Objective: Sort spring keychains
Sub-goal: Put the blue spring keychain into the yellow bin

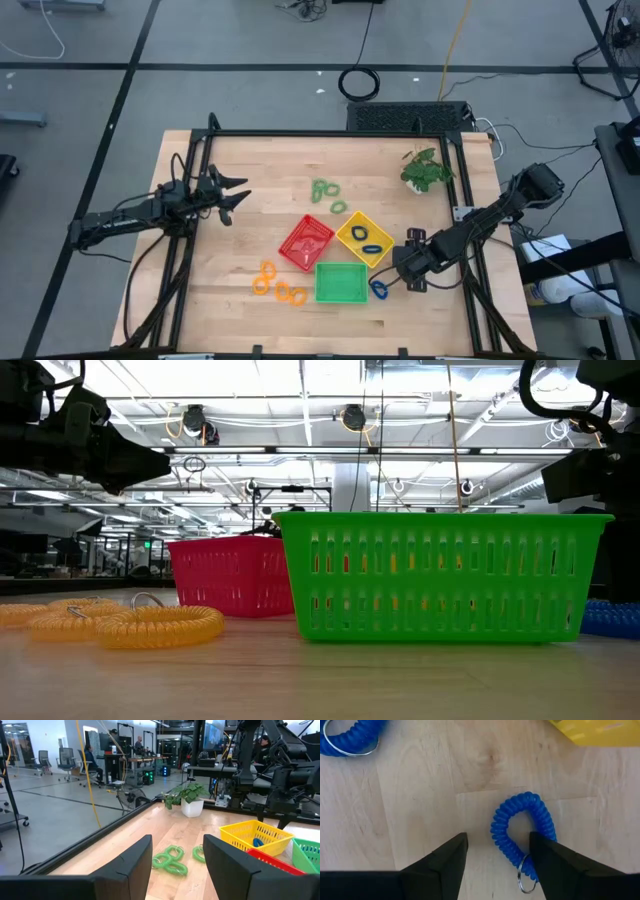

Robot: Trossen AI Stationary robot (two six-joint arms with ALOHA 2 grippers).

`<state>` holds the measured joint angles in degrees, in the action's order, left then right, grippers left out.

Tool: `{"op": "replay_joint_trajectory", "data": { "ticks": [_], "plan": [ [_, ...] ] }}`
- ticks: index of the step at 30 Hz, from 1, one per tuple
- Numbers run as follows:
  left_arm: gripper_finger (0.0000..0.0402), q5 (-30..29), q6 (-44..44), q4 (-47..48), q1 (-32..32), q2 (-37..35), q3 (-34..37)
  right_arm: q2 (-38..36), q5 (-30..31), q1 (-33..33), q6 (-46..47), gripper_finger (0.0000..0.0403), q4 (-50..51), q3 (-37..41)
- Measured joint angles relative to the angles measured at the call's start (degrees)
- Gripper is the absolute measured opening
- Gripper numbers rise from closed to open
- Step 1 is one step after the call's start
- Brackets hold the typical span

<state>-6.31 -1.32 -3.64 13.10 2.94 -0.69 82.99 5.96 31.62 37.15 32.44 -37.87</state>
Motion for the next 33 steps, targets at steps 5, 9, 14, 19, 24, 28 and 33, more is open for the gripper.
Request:
{"op": "replay_joint_trajectory", "data": {
  "ticks": [5, 9, 14, 19, 24, 28, 33],
  "plan": [
    [0.0184, 0.0, 0.0, 0.01, 0.0, 0.0, 0.0, 0.12, -0.01, 0.0, 0.62, 0.0176, 0.14, 0.07],
    [0.0184, 0.0, 0.0, 0.0, 0.0, -0.02, -0.02, 0.16, -0.09, 0.0, 0.72, 0.0152, 0.03, 0.11],
    [0.0184, 0.0, 0.0, 0.0, -0.01, -0.01, 0.0, 0.21, -0.2, 0.02, 0.72, 0.0131, -0.01, 0.15],
    [0.0184, 0.0, 0.0, 0.02, 0.0, 0.0, -0.02, 0.25, -0.22, 0.02, 0.74, 0.012, -0.01, 0.21],
    [0.0184, 0.0, 0.0, 0.02, 0.0, -0.02, 0.0, 0.25, -0.2, 0.01, 0.75, 0.0111, -0.01, 0.22],
    [0.0184, 0.0, 0.0, 0.0, 0.0, 0.0, 0.0, 0.25, -0.14, 0.0, 0.78, 0.0103, 0.01, 0.22],
    [0.0184, 0.0, 0.0, 0.01, 0.0, -0.01, -0.01, 0.27, 0.0, 0.0, 0.79, 0.0091, 0.02, 0.24]
  ]
}}
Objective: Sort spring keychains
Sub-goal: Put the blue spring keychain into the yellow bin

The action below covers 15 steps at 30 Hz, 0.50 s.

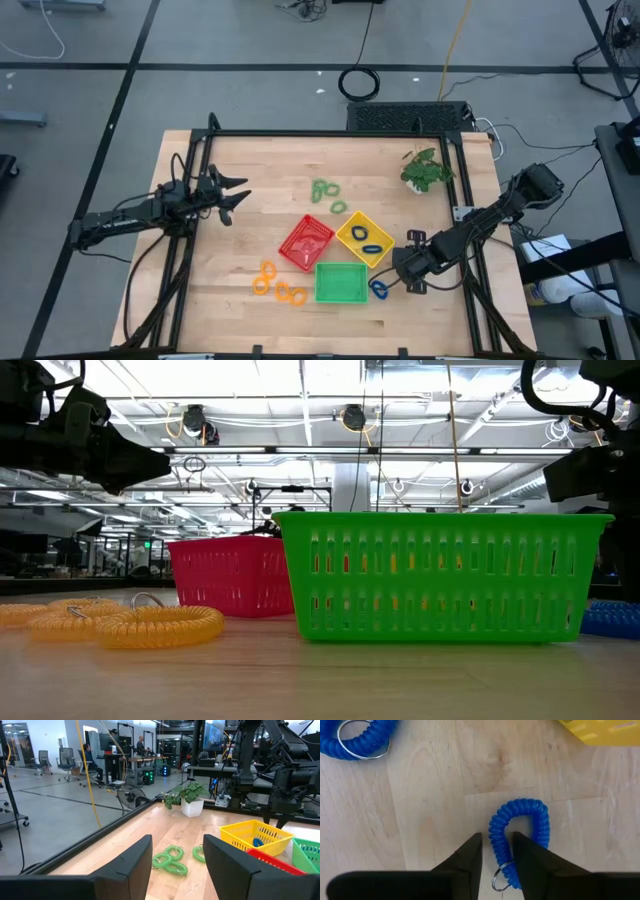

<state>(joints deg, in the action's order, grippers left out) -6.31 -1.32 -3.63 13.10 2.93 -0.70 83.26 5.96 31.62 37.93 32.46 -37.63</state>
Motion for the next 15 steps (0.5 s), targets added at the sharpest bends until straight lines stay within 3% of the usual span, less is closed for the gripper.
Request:
{"op": "replay_joint_trajectory", "data": {
  "ticks": [15],
  "plan": [
    [0.0184, 0.0, 0.0, -0.01, -0.02, 0.01, 0.01, 0.02, 0.35, 0.0, 0.0, 0.0048, 0.05, 0.02]
  ]
}}
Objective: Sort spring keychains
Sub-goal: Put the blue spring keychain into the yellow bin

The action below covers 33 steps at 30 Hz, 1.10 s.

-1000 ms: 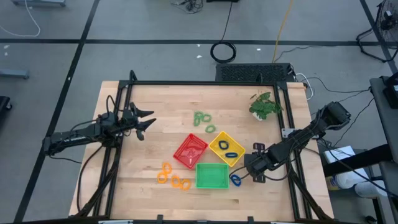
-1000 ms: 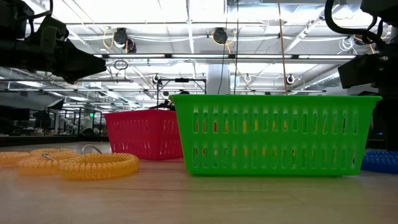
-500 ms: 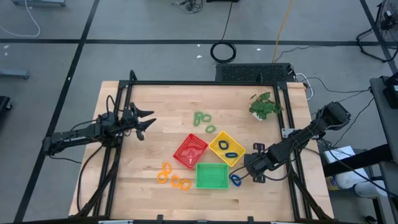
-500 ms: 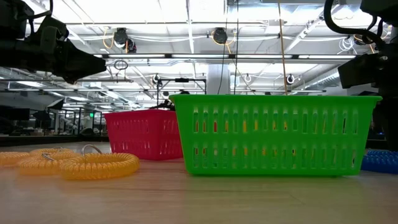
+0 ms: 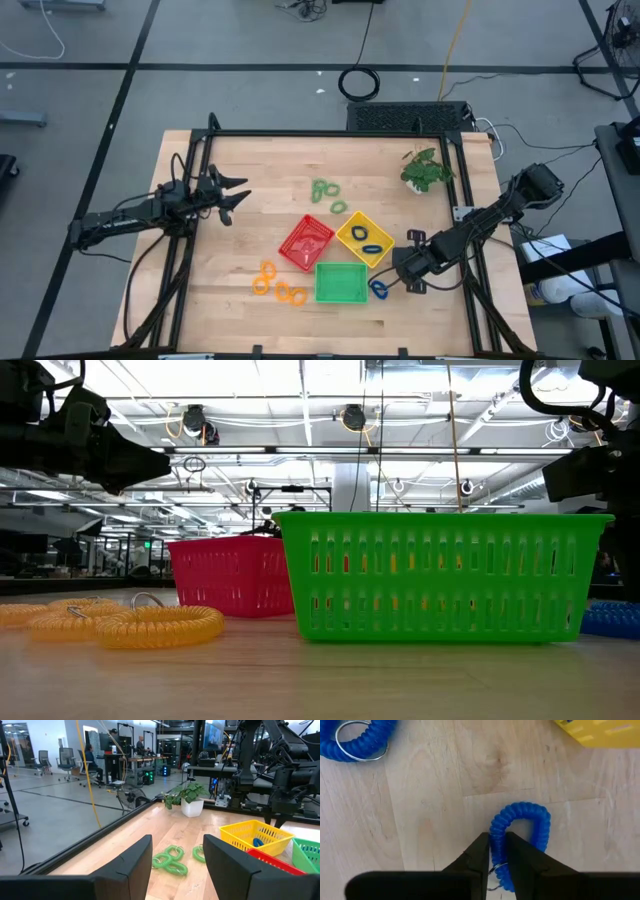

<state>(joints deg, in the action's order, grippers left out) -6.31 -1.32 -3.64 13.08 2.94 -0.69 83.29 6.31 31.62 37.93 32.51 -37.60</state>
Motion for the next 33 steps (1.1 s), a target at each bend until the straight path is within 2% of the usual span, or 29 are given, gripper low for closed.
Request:
{"op": "replay_joint_trajectory", "data": {
  "ticks": [10, 33],
  "plan": [
    [0.0184, 0.0, 0.0, 0.0, 0.0, -0.02, 0.0, 0.0, -0.02, 0.0, -0.03, 0.0025, 0.04, 0.0],
    [0.0184, 0.0, 0.0, 0.0, 0.02, 0.0, -0.02, 0.0, -0.09, 0.0, -0.24, 0.0024, 0.04, 0.0]
  ]
}}
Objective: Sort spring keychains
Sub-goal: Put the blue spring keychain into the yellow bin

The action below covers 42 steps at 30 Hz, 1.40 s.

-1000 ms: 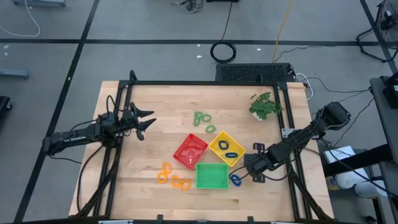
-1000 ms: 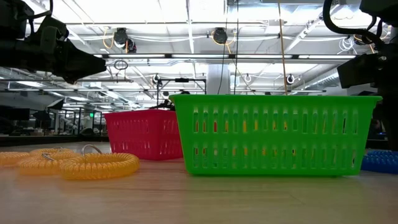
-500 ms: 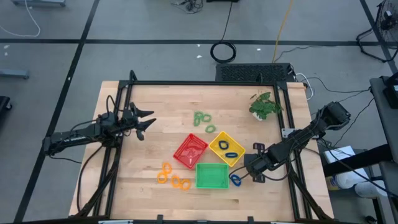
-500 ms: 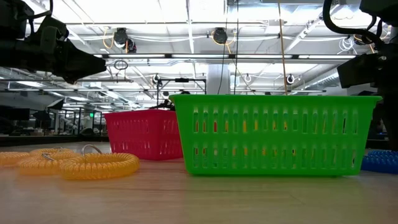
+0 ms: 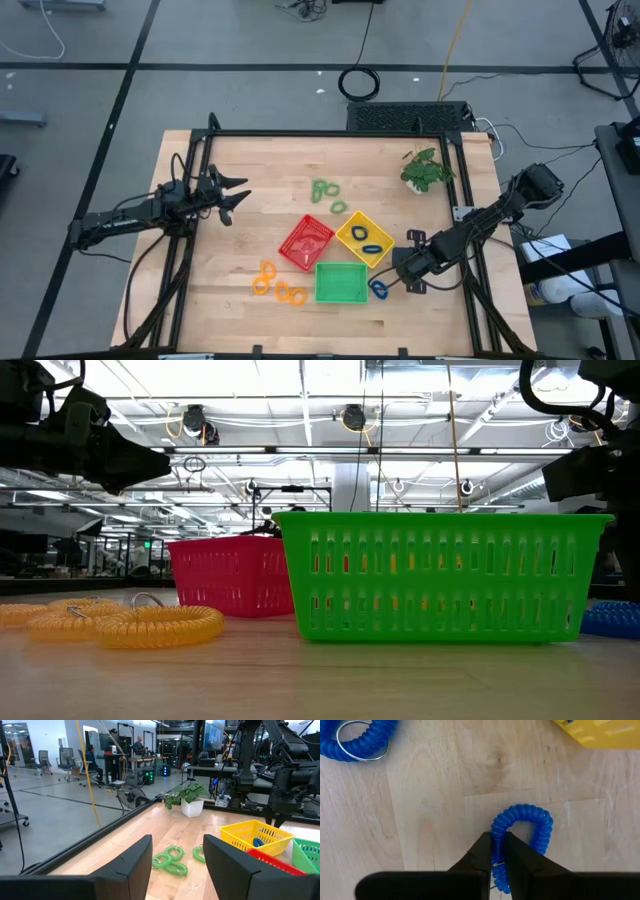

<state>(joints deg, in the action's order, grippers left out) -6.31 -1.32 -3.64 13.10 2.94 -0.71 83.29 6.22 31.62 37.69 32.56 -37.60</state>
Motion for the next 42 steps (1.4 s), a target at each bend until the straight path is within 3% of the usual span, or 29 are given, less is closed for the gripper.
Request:
{"op": "replay_joint_trajectory", "data": {
  "ticks": [18, 32, 42],
  "plan": [
    [0.0184, 0.0, 0.0, 0.0, 0.0, -0.02, 0.01, -0.46, -0.37, -0.02, 3.19, 0.0023, 0.15, 0.0],
    [0.0184, 0.0, 0.0, 0.01, 0.0, 0.0, 0.01, -9.39, -0.28, -0.04, 5.21, 0.0022, 1.63, 0.24],
    [0.0184, -0.01, 0.0, 0.01, 0.0, -0.01, 0.01, -10.67, -0.18, -0.32, 5.95, 0.0022, 1.99, 0.15]
  ]
}}
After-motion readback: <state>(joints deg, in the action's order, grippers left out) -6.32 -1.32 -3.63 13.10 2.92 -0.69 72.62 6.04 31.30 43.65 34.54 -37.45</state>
